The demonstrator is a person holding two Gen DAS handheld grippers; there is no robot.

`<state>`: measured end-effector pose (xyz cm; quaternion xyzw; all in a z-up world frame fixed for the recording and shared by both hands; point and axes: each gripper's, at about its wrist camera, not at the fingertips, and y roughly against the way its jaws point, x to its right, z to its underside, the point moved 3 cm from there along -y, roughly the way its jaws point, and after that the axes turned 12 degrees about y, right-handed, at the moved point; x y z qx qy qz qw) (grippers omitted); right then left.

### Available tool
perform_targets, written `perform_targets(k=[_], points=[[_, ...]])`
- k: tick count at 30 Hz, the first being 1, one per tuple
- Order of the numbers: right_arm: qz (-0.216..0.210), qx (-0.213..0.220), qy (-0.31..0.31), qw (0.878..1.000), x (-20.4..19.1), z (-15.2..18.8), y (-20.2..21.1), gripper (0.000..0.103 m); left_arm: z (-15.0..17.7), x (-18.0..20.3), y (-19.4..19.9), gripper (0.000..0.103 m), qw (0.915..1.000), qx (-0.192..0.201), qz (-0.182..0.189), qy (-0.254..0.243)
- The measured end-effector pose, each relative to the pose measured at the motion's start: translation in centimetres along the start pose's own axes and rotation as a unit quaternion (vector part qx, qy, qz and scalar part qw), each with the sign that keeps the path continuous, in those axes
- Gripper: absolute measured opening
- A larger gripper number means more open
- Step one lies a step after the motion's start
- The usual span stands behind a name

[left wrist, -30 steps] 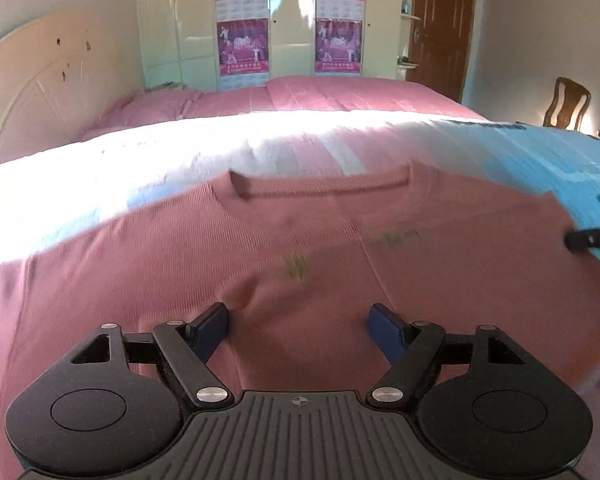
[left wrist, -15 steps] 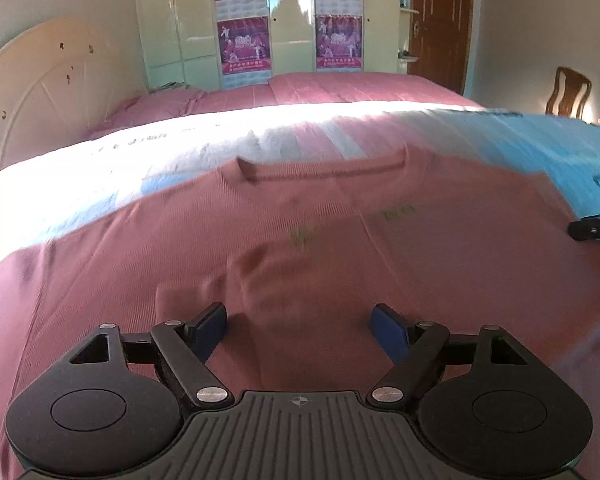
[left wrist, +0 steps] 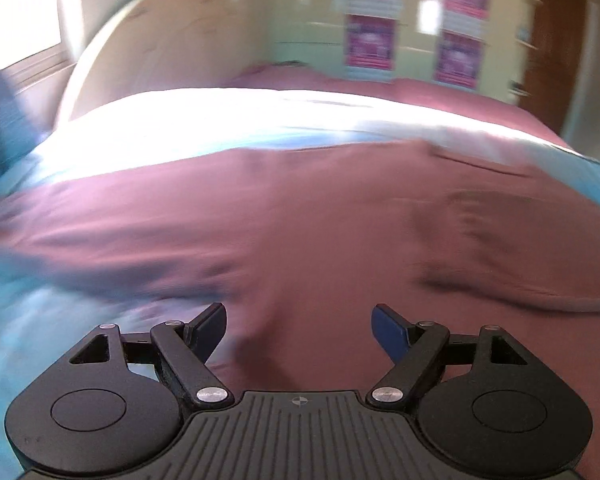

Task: Fold small clothes
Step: 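Open the right tool and withdraw it from the folded side, then grasp the other sleeve cuff with the left tool and lift it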

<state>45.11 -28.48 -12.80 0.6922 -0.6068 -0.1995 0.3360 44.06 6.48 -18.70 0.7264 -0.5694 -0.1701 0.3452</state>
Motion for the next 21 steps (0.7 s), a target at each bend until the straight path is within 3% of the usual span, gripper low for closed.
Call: perform_targets(k=[4, 8, 12, 18, 21], points=[[-0.003, -0.006, 0.018, 1.000, -2.8, -0.8, -0.1, 0.032, -0.8, -9.0, -0.5, 0.079, 0.9959, 0.008, -0.033, 0.084], [0.016, -0.010, 0.023, 1.000, -5.1, -1.7, -0.2, 0.034, -2.0, -17.1, -2.3, 0.079, 0.9834, 0.016, -0.046, 0.175], [0.037, -0.012, -0.017, 0.999, -6.5, -3.0, -0.8, 0.034, -3.7, -23.4, -3.8, 0.079, 0.9715, 0.032, -0.047, 0.230], [0.038, -0.015, -0.064, 0.997, -9.2, -4.7, -2.1, 0.034, -6.6, -31.6, -7.0, 0.078, 0.9418, 0.062, -0.024, 0.330], [0.039, -0.019, -0.067, 0.997, -10.5, -5.0, -2.3, 0.034, -7.7, -34.8, -8.6, 0.079, 0.9202, 0.079, -0.007, 0.383]])
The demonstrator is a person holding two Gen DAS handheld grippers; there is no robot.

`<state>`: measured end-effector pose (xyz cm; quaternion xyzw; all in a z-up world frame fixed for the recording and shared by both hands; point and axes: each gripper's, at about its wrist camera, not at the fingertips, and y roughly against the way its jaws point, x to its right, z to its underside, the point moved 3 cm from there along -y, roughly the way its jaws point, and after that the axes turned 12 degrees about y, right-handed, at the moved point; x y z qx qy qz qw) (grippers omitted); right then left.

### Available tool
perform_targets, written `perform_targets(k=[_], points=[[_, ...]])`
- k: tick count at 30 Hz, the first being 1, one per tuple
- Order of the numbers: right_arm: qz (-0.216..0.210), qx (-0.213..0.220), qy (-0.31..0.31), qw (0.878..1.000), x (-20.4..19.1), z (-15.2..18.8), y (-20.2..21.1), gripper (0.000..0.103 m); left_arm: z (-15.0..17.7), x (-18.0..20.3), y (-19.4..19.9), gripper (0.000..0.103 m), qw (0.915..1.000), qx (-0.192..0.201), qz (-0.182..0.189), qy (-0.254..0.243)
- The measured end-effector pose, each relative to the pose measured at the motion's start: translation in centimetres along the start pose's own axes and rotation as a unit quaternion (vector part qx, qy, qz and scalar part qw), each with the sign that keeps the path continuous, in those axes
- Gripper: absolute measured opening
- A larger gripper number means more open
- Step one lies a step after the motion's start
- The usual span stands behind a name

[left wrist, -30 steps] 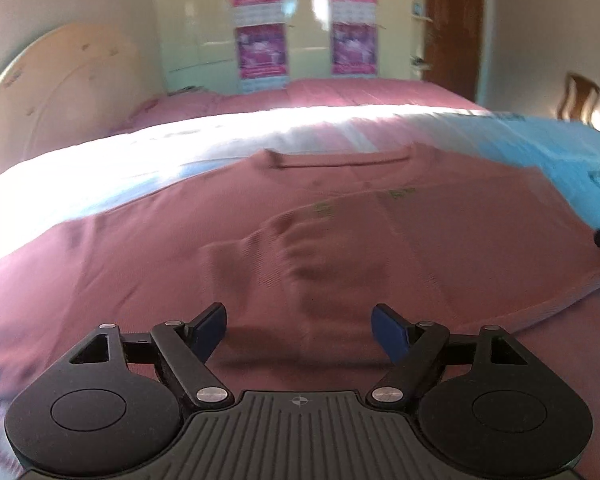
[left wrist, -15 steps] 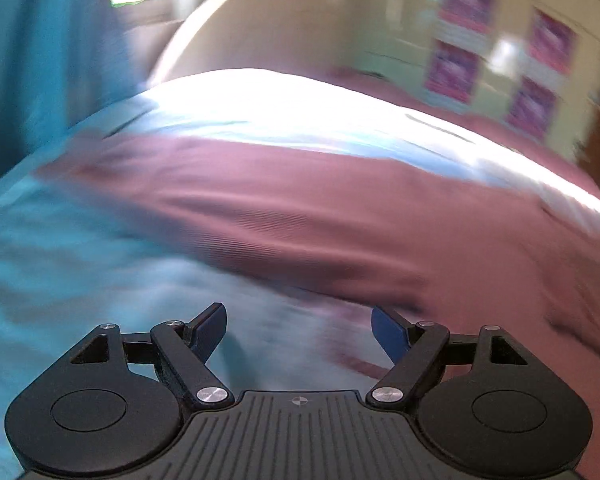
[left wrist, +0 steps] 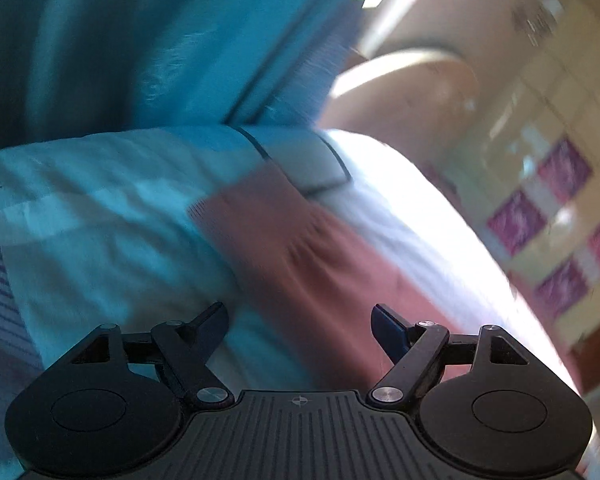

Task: Fold small clothes
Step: 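Grasp the other sleeve cuff with the left tool and lift it, then fold the held sleeve across the sweatshirt body with the left tool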

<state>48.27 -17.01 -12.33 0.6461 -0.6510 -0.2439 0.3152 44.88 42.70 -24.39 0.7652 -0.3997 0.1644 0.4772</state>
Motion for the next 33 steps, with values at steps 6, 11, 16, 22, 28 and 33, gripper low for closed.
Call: perform_targets(k=[6, 11, 16, 22, 28, 33], points=[[0.013, -0.008, 0.004, 1.000, -0.7, -0.1, 0.3, 0.034, -2.0, -1.3, -2.4, 0.078, 0.9970, 0.008, 0.031, 0.070], [0.021, -0.007, -0.001, 1.000, 0.3, -0.4, 0.8, 0.034, -1.2, -0.8, -3.3, 0.009, 0.9977, -0.015, 0.038, 0.054], [0.019, 0.006, -0.012, 1.000, 1.6, -0.4, 1.1, 0.034, 2.2, 5.3, -1.9, 0.008, 0.9956, -0.016, 0.080, -0.047], [0.008, 0.014, -0.030, 0.999, 3.4, 0.2, 0.7, 0.034, 11.7, 17.2, 0.7, 0.008, 0.9669, -0.060, 0.175, -0.176], [-0.011, 0.024, -0.053, 0.998, 6.0, 0.7, 0.6, 0.034, 22.9, 26.4, 1.3, 0.008, 0.9324, -0.118, 0.214, -0.266], [-0.026, 0.031, -0.070, 0.997, 8.5, 1.2, 1.0, 0.034, 31.5, 32.4, 1.1, 0.008, 0.8992, -0.153, 0.195, -0.361]])
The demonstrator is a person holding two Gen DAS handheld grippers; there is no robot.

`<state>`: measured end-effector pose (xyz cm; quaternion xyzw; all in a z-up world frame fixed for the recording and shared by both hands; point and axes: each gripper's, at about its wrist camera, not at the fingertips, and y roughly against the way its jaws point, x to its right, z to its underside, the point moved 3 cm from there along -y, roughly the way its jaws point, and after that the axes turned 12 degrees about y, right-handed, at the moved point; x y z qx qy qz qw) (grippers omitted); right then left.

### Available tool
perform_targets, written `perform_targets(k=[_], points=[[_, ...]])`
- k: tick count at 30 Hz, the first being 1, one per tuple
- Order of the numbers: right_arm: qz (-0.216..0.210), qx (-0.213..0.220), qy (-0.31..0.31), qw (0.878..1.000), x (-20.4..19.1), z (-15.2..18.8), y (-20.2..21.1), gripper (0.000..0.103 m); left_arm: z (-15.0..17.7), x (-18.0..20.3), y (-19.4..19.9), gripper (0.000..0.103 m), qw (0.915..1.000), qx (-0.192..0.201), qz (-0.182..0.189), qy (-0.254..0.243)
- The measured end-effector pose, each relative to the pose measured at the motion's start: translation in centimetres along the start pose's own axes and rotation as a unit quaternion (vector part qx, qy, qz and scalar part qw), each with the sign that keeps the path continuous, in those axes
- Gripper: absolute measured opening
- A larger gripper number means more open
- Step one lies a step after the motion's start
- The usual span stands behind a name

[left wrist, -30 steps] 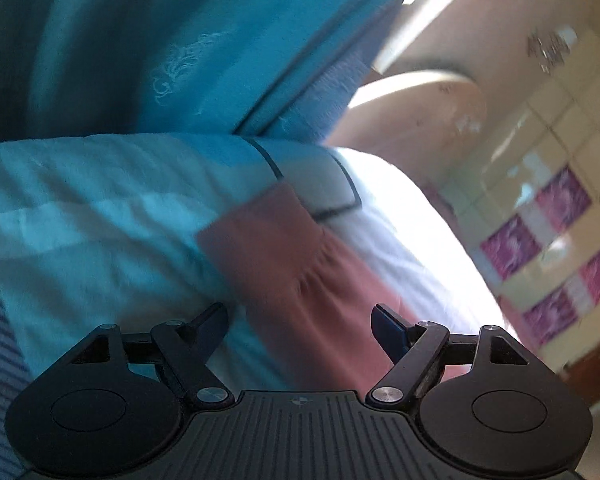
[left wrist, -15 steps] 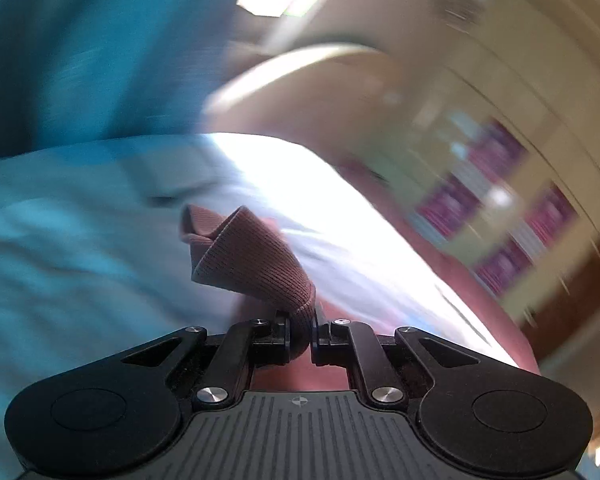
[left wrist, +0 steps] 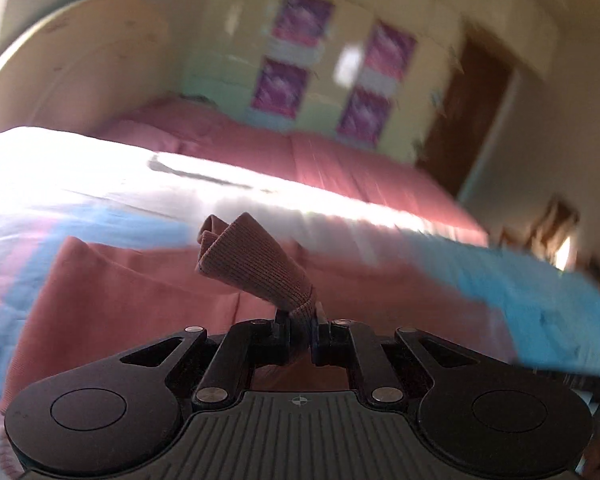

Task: Fold small clothes
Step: 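Fold the held sleeve across the sweatshirt body with the left tool, then fold the other side edge inward with the left tool while the right tool holds the folded side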

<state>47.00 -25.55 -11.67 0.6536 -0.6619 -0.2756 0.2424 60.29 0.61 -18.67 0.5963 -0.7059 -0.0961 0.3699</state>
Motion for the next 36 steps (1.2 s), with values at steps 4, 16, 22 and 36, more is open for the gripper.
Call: perform_targets(k=[4, 16, 22, 36], points=[[-0.009, 0.004, -0.013, 1.000, 2.1, 0.2, 0.4, 0.035, 2.0, 6.5, -2.9, 0.008, 0.9963, -0.043, -0.012, -0.073], [-0.083, -0.007, -0.042, 0.996, 3.4, 1.1, 0.3, 0.054, 6.0, 10.8, -2.3, 0.074, 0.9926, -0.057, 0.009, -0.106], [-0.142, -0.041, -0.074, 0.986, 0.8, 1.6, -2.2, 0.052, 4.9, -1.7, 5.1, 0.074, 0.9934, -0.001, -0.092, -0.068], [-0.085, -0.055, 0.048, 0.994, -5.8, 1.1, -5.2, 0.009, 4.9, -12.2, 2.5, 0.042, 0.9870, -0.007, -0.160, -0.017]])
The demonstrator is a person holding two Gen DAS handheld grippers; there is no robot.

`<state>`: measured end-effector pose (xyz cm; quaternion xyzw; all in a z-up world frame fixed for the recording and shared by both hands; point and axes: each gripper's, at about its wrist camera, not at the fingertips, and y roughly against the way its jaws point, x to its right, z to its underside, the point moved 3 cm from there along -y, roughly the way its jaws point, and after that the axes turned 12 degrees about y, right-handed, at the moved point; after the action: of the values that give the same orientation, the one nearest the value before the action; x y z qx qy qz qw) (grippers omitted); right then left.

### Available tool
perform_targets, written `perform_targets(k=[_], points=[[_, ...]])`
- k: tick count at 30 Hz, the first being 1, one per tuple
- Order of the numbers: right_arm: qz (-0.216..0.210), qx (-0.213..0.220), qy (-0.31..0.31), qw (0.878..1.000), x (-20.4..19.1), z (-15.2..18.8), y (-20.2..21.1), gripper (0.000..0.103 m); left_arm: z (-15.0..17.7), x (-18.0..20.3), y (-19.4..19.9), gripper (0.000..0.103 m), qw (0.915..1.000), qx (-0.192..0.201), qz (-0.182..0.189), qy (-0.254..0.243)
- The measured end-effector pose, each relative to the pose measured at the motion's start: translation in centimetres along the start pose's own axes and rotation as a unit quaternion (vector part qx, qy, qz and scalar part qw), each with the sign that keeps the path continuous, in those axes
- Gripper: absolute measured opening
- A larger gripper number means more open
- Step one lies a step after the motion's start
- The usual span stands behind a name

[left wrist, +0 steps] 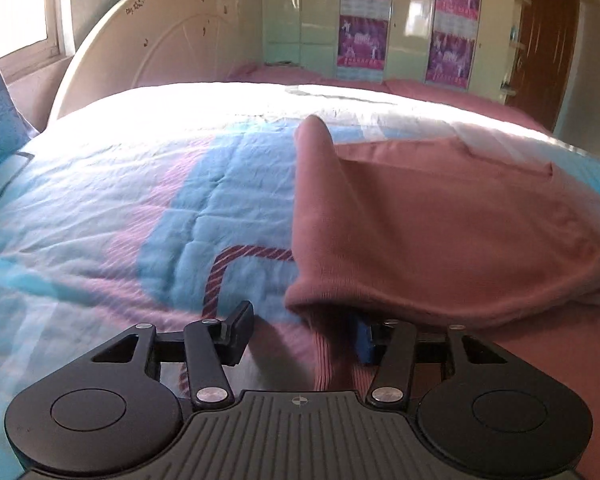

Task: Fold small clothes
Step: 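Fold the other side edge inward with the left tool while the right tool holds the folded side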

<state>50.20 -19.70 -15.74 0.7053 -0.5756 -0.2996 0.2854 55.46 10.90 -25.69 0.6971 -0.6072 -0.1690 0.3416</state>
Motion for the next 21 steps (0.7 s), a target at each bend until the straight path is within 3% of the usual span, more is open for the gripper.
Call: perform_targets(k=[2, 3, 7, 8, 11, 21], points=[[0.008, 0.014, 0.025, 1.000, -0.6, -0.6, 1.0, 0.008, -0.1, 0.0, -0.3, 0.021, 1.0000, 0.002, 0.008, 0.001], [0.015, 0.033, 0.037, 0.999, -0.8, -1.1, 2.0, 0.008, -0.1, -0.1, -0.7, 0.016, 0.9998, -0.003, 0.018, 0.001], [0.073, 0.114, 0.040, 0.990, 0.5, -2.3, 7.0, 0.008, 0.2, 0.4, -0.9, 0.010, 0.9993, -0.004, 0.026, -0.027], [0.091, 0.108, 0.043, 0.989, 1.2, -2.0, 7.0, 0.008, 0.3, 0.5, -1.0, 0.010, 0.9992, -0.003, 0.027, -0.029], [0.085, 0.046, 0.039, 0.995, 3.1, -0.3, 4.8, 0.006, 0.2, 0.5, -0.8, 0.010, 0.9993, -0.004, 0.029, -0.024], [0.080, 0.048, 0.026, 0.995, 2.8, 1.2, 5.4, 0.006, 0.3, 0.3, -0.1, 0.010, 0.9987, -0.006, 0.037, -0.034]])
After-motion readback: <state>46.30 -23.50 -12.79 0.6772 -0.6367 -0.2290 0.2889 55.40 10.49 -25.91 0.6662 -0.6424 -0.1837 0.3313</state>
